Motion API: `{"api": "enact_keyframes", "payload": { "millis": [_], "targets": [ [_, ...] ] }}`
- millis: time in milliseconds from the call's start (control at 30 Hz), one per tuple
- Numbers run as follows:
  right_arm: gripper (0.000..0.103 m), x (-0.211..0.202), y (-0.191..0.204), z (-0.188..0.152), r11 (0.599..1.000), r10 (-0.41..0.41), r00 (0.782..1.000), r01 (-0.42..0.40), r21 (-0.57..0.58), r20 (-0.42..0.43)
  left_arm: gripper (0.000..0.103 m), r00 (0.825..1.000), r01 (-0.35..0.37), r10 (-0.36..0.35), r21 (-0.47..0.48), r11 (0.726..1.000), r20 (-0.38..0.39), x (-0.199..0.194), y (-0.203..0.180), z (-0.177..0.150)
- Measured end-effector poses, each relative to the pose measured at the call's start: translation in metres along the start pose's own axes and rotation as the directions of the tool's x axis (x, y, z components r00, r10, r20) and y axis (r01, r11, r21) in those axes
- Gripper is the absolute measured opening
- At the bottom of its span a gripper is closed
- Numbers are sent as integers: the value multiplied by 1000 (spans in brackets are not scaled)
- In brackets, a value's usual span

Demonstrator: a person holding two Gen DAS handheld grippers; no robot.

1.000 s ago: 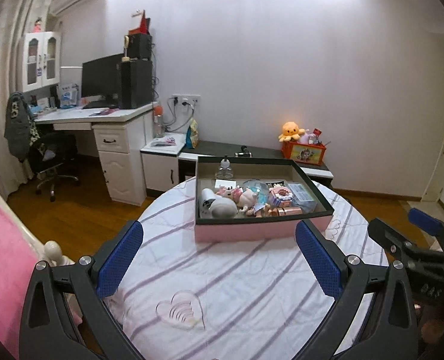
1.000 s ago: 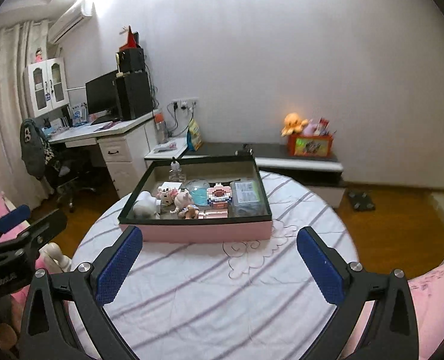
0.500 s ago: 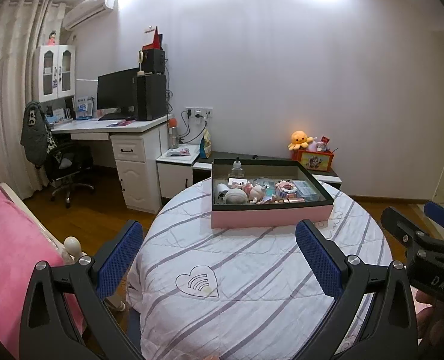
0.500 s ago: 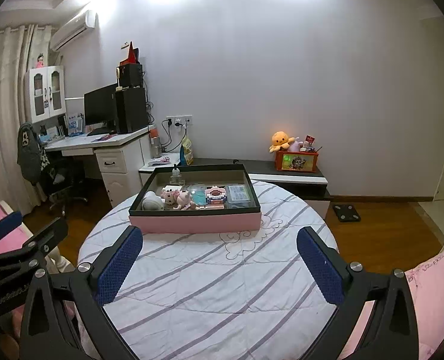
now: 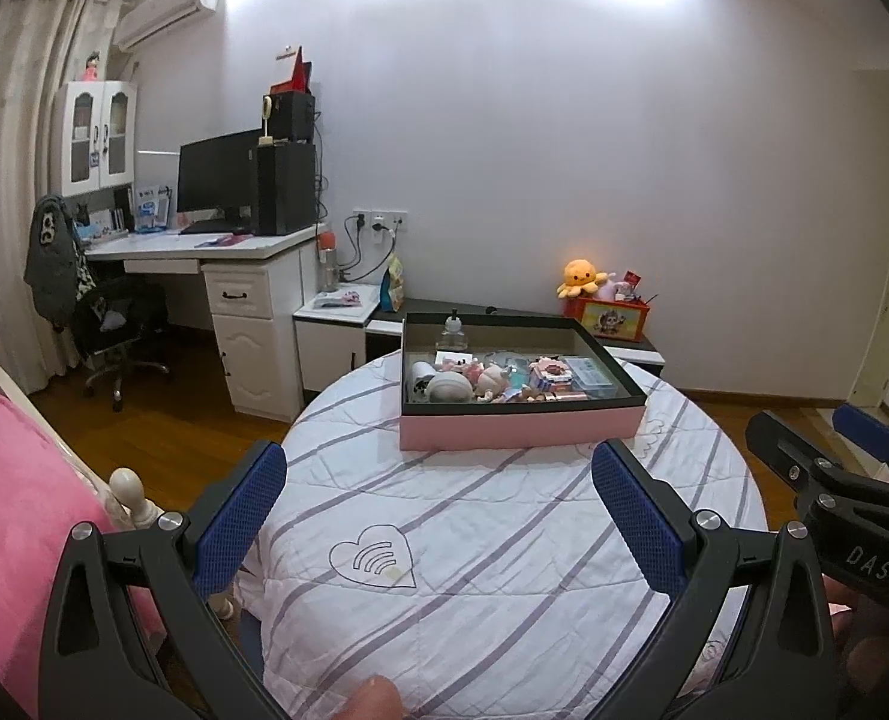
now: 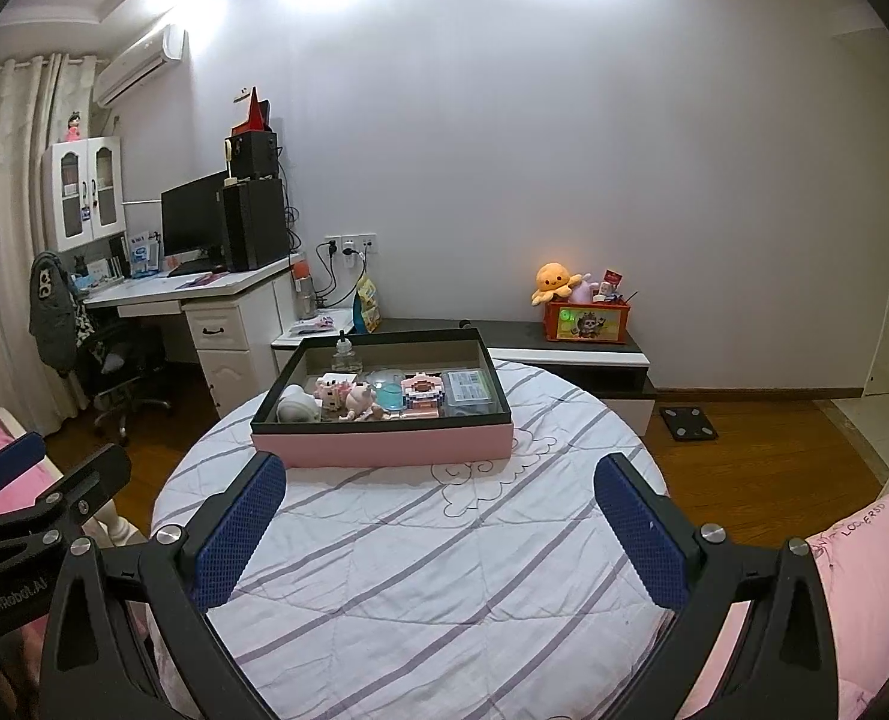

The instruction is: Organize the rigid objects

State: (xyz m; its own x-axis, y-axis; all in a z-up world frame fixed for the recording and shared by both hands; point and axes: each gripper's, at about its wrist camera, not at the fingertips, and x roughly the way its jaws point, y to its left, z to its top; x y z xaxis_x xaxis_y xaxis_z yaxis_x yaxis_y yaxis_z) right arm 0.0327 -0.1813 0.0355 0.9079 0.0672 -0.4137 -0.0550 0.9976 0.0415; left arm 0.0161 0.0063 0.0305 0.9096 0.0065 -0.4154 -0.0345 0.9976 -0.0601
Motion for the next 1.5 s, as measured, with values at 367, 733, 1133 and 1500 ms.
{"api": "enact_keyframes", "payload": {
  "millis": [367, 733, 1133, 1500],
  "targets": [
    [103, -1, 1, -1, 1000, -4, 1000, 4, 3, 0, 103, 999, 26, -26, -17, 1000, -19, 5, 3, 0],
    [103, -1, 1, -1, 1000, -4, 1000, 4, 2, -3, 103, 999, 37, -37, 3, 999, -23, 5, 1, 2],
    [103, 0, 1, -1, 1000, -1, 1000, 1, 2, -8, 103, 999, 38, -38, 4, 999, -21, 5, 2, 3],
    [103, 0, 1, -1, 1000, 1, 1000, -1, 2, -8, 103, 999, 41, -41, 3, 999, -17, 4, 2, 3]
  ]
}}
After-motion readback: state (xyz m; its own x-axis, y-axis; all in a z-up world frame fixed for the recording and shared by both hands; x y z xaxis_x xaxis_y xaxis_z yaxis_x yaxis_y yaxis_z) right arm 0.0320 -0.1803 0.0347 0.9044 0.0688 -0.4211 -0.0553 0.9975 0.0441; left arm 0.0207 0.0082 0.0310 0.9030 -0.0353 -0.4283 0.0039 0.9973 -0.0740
